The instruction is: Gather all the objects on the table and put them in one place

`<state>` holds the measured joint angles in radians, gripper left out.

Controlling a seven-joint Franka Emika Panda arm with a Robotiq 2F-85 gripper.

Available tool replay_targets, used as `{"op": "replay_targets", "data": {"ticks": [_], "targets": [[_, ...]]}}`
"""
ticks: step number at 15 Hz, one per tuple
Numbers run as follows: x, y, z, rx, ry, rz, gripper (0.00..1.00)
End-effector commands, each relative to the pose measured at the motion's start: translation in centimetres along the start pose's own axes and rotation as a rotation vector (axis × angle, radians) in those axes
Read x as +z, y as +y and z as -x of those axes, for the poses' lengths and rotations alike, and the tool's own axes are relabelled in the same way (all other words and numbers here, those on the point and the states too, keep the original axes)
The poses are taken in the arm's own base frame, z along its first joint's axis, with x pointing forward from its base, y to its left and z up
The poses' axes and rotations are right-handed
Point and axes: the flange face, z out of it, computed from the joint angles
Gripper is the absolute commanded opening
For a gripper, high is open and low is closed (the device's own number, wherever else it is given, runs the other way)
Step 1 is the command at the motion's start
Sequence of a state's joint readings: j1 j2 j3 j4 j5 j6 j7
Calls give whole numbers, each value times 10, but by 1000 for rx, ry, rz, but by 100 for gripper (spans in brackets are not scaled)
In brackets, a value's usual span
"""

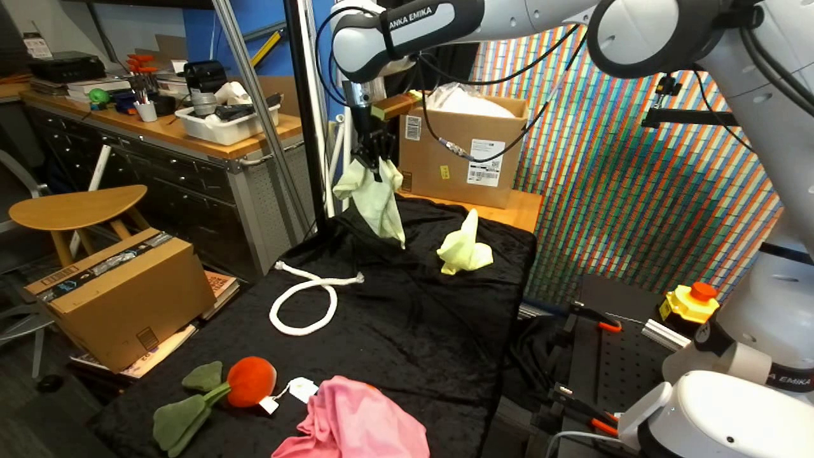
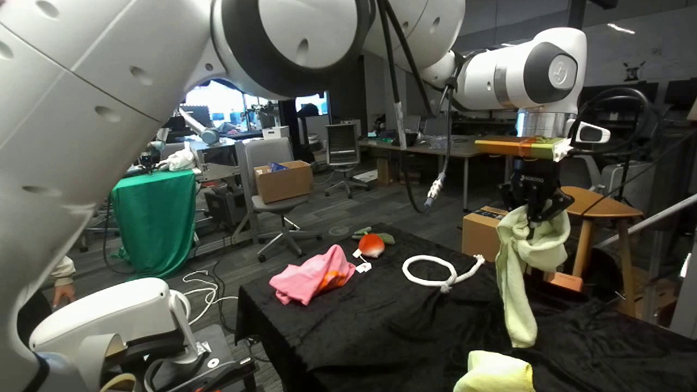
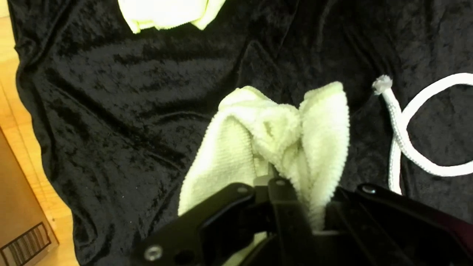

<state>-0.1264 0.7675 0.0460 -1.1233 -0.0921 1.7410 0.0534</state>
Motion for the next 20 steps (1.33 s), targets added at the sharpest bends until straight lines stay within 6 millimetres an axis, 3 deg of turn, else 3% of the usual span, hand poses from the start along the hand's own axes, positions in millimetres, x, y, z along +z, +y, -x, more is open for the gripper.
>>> {"op": "replay_targets", "data": {"ticks": [1,6,11,15,19,20], "targets": [[-13,5,43,-11,-29,-67,8],[-9,6,86,35,-43,-143,8],[14,16,135,62,-49,-214,9],[45,34,178,171,-50,-210,9],[99,58,221,384,-15,-190,9],[112,62,222,434,1,-189,9]]}}
